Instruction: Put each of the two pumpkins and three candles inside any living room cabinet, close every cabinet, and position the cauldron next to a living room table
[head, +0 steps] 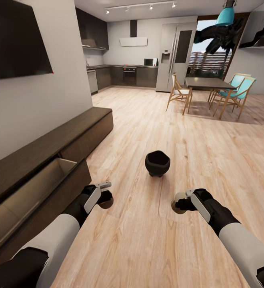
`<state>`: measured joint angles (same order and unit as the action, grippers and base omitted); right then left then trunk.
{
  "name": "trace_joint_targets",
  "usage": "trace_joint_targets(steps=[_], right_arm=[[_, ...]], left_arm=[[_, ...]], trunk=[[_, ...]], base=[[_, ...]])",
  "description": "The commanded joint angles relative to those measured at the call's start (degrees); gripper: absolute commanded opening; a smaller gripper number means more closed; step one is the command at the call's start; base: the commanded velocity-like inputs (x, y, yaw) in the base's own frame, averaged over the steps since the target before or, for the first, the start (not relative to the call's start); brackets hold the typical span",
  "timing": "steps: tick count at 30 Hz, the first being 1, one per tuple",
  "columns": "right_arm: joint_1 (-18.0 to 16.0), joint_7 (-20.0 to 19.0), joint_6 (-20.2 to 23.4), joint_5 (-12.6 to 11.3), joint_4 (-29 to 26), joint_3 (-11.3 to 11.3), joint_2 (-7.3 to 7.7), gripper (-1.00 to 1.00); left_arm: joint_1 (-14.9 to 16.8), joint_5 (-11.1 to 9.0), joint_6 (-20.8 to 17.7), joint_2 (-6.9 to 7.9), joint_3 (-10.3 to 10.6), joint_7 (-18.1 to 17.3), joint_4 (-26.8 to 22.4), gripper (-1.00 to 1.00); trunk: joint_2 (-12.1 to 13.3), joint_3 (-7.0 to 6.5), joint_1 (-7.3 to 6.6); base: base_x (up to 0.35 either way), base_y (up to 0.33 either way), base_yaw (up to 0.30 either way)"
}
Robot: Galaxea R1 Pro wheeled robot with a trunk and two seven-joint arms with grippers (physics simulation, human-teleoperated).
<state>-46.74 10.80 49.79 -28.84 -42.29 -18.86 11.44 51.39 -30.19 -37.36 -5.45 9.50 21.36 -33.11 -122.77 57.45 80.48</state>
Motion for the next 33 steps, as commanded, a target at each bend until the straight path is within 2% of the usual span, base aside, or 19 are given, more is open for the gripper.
trace_joint_targets(steps=[1, 33], right_arm=[[0.00, 0.54, 0.13, -0.61, -0.07, -0.31, 0.08, -1.00], [0.07, 0.54, 0.13, -0.52, -0.16, -0.12, 0.31, -1.00]], left_arm=[[0.02, -0.62, -0.18, 0.04, 0.26, 0.51, -0.09, -1.00], [0.02, -0.57, 0.36, 0.09, 0.43, 0.62, 0.67, -1.00]], trunk=[[0.39, -0.13, -0.23], [13.23, -5.88, -7.26]], base=[[0.000, 0.000, 0.000], [0.000, 0.000, 0.000]])
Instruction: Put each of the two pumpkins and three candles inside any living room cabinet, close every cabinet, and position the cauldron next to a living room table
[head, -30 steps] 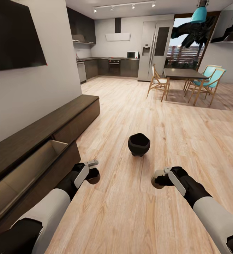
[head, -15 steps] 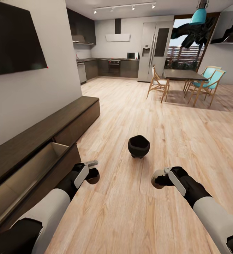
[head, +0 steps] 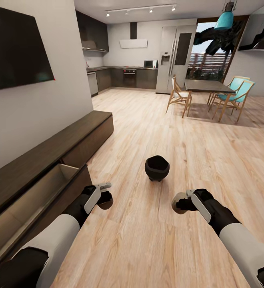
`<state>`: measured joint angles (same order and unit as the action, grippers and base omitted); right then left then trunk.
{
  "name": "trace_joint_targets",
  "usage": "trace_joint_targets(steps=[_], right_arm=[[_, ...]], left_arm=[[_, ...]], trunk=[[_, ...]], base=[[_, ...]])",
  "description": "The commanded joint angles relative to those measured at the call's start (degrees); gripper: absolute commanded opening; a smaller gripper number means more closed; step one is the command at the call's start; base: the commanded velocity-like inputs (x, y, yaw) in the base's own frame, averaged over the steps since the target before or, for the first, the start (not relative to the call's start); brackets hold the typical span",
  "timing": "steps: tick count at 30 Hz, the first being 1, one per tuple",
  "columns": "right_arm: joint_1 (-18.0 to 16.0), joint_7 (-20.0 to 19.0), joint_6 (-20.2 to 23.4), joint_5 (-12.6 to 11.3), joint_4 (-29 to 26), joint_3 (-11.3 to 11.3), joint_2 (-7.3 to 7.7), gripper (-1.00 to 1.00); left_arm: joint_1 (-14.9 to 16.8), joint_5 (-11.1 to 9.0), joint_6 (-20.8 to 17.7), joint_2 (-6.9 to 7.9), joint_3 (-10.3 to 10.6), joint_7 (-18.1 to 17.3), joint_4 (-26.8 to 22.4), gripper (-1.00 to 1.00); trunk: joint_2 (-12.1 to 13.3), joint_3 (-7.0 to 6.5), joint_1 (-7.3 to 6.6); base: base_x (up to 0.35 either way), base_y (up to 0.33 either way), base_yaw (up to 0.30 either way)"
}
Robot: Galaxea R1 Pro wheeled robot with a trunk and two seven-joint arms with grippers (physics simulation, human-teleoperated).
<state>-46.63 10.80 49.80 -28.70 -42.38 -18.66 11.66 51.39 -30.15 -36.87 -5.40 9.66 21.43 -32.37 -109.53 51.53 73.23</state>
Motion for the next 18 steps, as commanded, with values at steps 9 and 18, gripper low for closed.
trace_joint_targets(steps=[9, 18], right_arm=[[-0.04, 0.53, 0.06, -0.65, -0.07, -0.39, 0.11, -1.00], [-0.04, 0.53, 0.04, -0.65, -0.07, -0.55, 0.01, -1.00]], left_arm=[[0.02, -0.61, -0.13, 0.04, 0.27, 0.54, -0.07, -1.00], [0.01, -0.61, -0.13, 0.04, 0.21, 0.54, 1.29, -1.00]], trunk=[[3.60, -1.57, -1.99], [7.21, -3.18, -3.96]], base=[[0.000, 0.000, 0.000], [0.000, 0.000, 0.000]])
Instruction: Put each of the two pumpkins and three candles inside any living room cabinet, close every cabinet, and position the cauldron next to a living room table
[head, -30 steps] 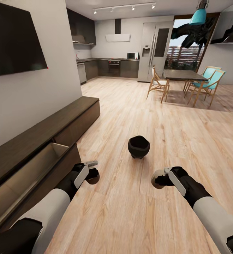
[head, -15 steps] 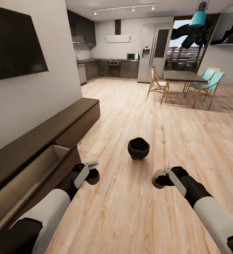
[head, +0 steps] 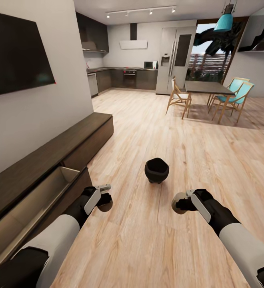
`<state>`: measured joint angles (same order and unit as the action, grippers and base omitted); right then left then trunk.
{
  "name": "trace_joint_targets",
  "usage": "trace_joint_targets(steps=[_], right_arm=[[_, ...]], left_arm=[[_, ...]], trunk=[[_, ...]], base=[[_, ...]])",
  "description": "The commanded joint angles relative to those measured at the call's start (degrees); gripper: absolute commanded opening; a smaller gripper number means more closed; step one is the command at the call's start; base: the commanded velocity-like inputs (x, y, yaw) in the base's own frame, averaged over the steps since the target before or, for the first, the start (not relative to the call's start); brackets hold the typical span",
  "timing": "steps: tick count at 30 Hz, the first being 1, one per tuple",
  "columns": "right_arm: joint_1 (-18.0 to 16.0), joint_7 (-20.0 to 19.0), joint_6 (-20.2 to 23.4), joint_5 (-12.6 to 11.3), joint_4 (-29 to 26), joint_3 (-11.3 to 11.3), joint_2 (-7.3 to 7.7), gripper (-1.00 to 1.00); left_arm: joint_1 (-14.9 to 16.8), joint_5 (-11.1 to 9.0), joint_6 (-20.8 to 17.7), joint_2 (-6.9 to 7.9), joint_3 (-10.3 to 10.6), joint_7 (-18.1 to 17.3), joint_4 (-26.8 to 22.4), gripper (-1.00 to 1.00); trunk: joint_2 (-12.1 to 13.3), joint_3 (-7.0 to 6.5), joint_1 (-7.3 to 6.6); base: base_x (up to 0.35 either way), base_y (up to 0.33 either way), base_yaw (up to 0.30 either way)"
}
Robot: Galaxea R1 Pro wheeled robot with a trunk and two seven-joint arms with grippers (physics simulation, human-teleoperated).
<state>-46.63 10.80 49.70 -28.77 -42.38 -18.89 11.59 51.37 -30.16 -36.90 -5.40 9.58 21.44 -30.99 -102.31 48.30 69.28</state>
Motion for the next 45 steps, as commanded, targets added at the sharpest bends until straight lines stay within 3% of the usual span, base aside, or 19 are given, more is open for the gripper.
trace_joint_targets(steps=[1, 18, 22, 27, 30, 31, 34, 45], right_arm=[[-0.04, 0.54, 0.13, -0.59, -0.02, -0.44, 0.04, -1.00], [-0.04, 0.49, -0.09, -0.67, 0.22, -0.48, -0.02, -1.00], [-0.04, 0.39, -2.13, -0.66, 1.76, -0.52, -0.07, -1.00], [-0.04, 0.37, -4.69, -0.66, 3.94, -0.67, -0.08, -1.00], [-0.04, 0.37, -4.98, -0.67, 4.24, -0.72, -0.08, -1.00], [-0.04, 0.37, -5.04, -0.67, 4.42, -0.79, -0.08, -1.00], [-0.04, 0.32, -5.09, -0.67, 4.47, -1.15, -0.08, -1.00], [-0.04, 0.28, -5.14, -0.67, 4.50, -1.76, -0.16, -1.00]], left_arm=[[0.04, -0.61, -0.15, 0.04, 0.28, 0.53, 0.05, -1.00], [0.04, -0.59, -0.73, 0.05, 0.09, 0.46, -0.06, -1.00], [0.00, -0.60, -0.45, 0.11, 0.15, 0.55, 0.67, -1.00], [-0.07, -0.57, 3.42, 0.12, 0.16, 0.58, 2.96, -1.00], [-0.59, -0.60, 6.97, 0.08, 0.21, 0.58, 5.04, -1.00], [-0.77, -0.65, 10.55, 0.02, 0.25, 0.48, 7.76, -1.00], [-0.81, -0.72, 13.18, -0.12, 0.26, 0.46, 9.57, -1.00], [-0.83, -1.03, 14.82, -0.39, 0.11, 0.44, 12.28, -1.00]], trunk=[[0.39, -0.13, -0.23], [7.21, -3.26, -3.96], [8.81, -4.24, -4.84], [9.21, -4.77, -5.06], [9.21, -4.97, -5.06], [9.21, -5.04, -5.06], [9.21, -5.24, -5.06], [9.21, -5.98, -5.06]], base=[[0.000, 0.000, 0.000], [0.000, 0.000, 0.014], [0.000, 0.000, 0.150], [0.000, 0.000, 0.190], [0.000, 0.000, 0.202], [0.000, 0.000, 0.204], [0.000, 0.000, 0.205], [0.000, 0.000, 0.207]])
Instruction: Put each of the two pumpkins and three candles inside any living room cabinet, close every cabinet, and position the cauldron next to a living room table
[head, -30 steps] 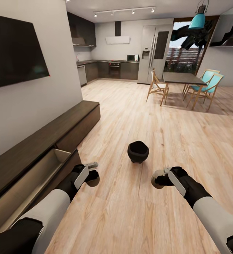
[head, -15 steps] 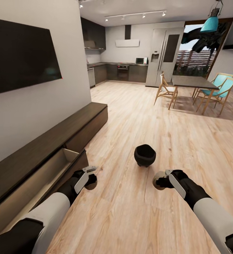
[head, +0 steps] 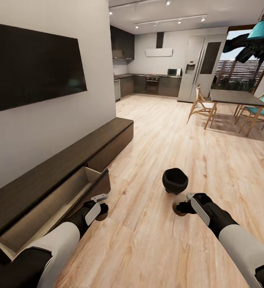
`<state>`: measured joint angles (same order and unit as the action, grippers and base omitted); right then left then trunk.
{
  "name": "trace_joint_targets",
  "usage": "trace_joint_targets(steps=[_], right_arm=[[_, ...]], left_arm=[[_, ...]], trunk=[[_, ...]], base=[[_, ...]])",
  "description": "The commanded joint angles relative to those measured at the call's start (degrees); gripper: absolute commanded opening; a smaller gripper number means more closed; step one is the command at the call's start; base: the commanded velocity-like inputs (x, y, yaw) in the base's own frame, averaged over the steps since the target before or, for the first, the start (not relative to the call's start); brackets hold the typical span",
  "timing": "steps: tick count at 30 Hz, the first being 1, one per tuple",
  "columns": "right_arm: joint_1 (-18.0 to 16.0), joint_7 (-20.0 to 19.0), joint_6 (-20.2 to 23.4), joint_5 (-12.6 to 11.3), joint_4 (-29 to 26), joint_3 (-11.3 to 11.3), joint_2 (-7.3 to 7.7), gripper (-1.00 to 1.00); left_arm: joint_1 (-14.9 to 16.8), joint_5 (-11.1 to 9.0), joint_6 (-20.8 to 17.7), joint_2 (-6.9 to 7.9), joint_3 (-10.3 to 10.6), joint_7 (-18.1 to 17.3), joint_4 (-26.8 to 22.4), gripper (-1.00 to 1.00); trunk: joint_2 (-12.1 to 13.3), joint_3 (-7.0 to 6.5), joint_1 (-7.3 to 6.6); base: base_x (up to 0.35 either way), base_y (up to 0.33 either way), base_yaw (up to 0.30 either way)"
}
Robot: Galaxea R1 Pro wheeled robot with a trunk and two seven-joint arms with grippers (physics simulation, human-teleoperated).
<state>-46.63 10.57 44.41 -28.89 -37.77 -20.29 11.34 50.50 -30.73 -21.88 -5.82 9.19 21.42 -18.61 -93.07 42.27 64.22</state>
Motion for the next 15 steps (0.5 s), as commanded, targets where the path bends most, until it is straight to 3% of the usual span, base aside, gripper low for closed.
trace_joint_targets(steps=[1, 4, 10, 15], right_arm=[[-0.04, 0.50, 0.15, -0.56, -0.12, -0.36, 0.09, -1.00], [-0.04, 0.50, 0.15, -0.56, -0.12, -0.42, 0.09, -1.00], [-0.04, 0.50, 0.15, -0.56, -0.12, -0.45, 0.08, -1.00], [-0.04, 0.50, 0.15, -0.56, -0.12, -0.45, 0.08, -1.00]], left_arm=[[0.04, -0.46, -0.19, 0.03, 0.49, 0.45, -0.02, -1.00], [0.04, -0.47, 0.41, 0.02, 0.49, 0.41, 0.70, -1.00], [0.04, -0.40, 6.30, 0.02, 0.48, 0.38, 3.77, -1.00], [0.04, -0.38, 6.96, 0.02, 0.49, 0.38, 4.08, -1.00]], trunk=[[-0.03, -0.02, 0.00], [-0.03, -0.22, 0.00], [-0.03, -0.62, 0.00], [-0.03, -0.94, 0.00]], base=[[0.000, 0.000, 0.208], [0.000, 0.000, 0.209], [0.000, 0.000, 0.211], [0.000, 0.000, 0.215]])
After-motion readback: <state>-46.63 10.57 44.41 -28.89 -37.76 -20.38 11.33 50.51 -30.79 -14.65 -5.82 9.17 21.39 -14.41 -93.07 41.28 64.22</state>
